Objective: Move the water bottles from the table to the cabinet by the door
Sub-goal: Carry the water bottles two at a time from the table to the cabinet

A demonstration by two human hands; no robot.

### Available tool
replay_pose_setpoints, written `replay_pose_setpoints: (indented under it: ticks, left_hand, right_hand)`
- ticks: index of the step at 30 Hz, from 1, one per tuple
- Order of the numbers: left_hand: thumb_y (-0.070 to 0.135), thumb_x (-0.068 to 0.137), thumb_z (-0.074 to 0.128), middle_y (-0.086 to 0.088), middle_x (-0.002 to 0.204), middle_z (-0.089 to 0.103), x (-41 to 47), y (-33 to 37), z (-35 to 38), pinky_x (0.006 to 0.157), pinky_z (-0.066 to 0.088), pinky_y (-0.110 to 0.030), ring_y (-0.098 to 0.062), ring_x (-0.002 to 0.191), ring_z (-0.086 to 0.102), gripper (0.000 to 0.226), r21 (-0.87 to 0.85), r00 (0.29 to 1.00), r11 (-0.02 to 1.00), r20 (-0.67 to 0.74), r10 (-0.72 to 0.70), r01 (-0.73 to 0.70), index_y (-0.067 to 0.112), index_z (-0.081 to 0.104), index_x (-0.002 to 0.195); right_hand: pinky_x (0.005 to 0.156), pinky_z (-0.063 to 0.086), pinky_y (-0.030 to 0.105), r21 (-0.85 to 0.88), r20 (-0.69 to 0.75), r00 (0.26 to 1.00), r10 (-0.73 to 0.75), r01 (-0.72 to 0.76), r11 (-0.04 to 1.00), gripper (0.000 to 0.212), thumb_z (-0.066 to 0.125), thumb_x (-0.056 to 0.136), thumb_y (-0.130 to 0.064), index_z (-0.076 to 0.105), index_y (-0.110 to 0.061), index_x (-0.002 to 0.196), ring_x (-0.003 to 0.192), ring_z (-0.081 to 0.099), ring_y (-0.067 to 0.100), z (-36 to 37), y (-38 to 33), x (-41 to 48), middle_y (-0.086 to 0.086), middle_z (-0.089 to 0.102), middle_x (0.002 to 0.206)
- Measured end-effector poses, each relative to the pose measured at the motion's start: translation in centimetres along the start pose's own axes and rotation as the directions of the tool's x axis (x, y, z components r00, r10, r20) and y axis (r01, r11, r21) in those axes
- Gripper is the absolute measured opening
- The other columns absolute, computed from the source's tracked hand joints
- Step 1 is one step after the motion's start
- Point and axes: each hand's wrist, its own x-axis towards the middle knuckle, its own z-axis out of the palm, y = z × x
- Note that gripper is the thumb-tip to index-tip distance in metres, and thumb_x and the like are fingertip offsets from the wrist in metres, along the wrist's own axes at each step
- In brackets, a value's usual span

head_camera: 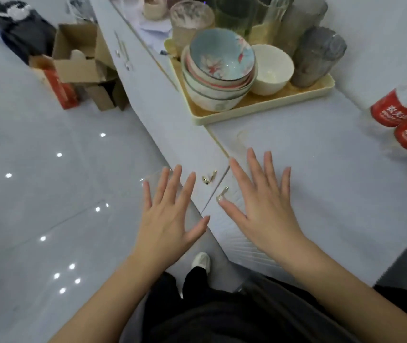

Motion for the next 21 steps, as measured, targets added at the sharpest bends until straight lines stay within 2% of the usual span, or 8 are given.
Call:
replay_pose_setpoints:
  ticks: [4,8,12,17,21]
  left_hand:
    - [0.064,0.087,0.033,-0.007,0.162,0.016,-4.3,-4.3,-0.2,0.118,0.003,-0.056,-0.029,0.150,0.007,0.080,-0.005,0.980,0.980,0.001,-0.199,0.199,0.023,0.019,0.154]
    - [0.066,0.085,0.032,-0.010,0.160,0.020,-9.1,-9.0,-0.1,0.116,0.004,-0.058,-0.032,0.149,0.011,0.081,0.008,0.922,0.923,0.040,-0.385,0.385,0.021,0.025,0.153]
    - [0.072,0.080,0.016,-0.007,0.163,0.008,-13.7,-13.5,0.2,0.117,-0.006,-0.055,-0.030,0.150,0.000,0.089,0.015,0.825,0.830,0.097,-0.557,0.558,0.024,0.012,0.155]
    - [0.073,0.075,0.006,-0.006,0.163,0.004,-17.5,-16.9,0.1,0.116,-0.006,-0.056,-0.029,0.150,-0.002,0.094,-0.021,0.698,0.701,0.127,-0.705,0.712,0.025,0.008,0.155]
    - [0.074,0.070,-0.001,-0.006,0.163,-0.001,-19.8,-18.0,0.1,0.116,-0.007,-0.056,-0.029,0.150,-0.005,0.098,-0.073,0.574,0.571,0.185,-0.798,0.817,0.026,0.003,0.155]
  right_hand:
    - [0.113,-0.011,0.059,-0.064,0.085,0.983,-0.165,0.171,0.983,0.078,0.012,0.088,-0.068,0.000,-0.031,0.155,0.149,-0.017,0.033,2.3,-5.5,1.8,0.007,-0.009,0.164]
    - [0.114,-0.012,0.059,-0.089,0.237,0.939,-0.250,0.277,0.957,0.078,0.022,0.091,-0.066,-0.003,-0.031,0.156,0.148,-0.020,0.033,5.2,-11.3,3.3,0.007,-0.014,0.164]
    - [0.115,-0.011,0.060,-0.111,0.339,0.876,-0.342,0.398,0.910,0.078,0.021,0.091,-0.067,-0.006,-0.031,0.155,0.148,-0.022,0.032,8.2,-17.0,4.1,0.006,-0.014,0.163]
    - [0.115,-0.007,0.061,-0.127,0.415,0.811,-0.412,0.500,0.856,0.076,0.027,0.095,-0.065,-0.004,-0.031,0.156,0.148,-0.018,0.033,11.2,-22.5,5.2,0.006,-0.012,0.164]
    - [0.117,-0.003,0.060,-0.126,0.503,0.727,-0.467,0.596,0.793,0.077,0.029,0.095,-0.065,-0.004,-0.032,0.155,0.149,-0.017,0.031,12.7,-26.2,6.0,0.005,-0.011,0.164]
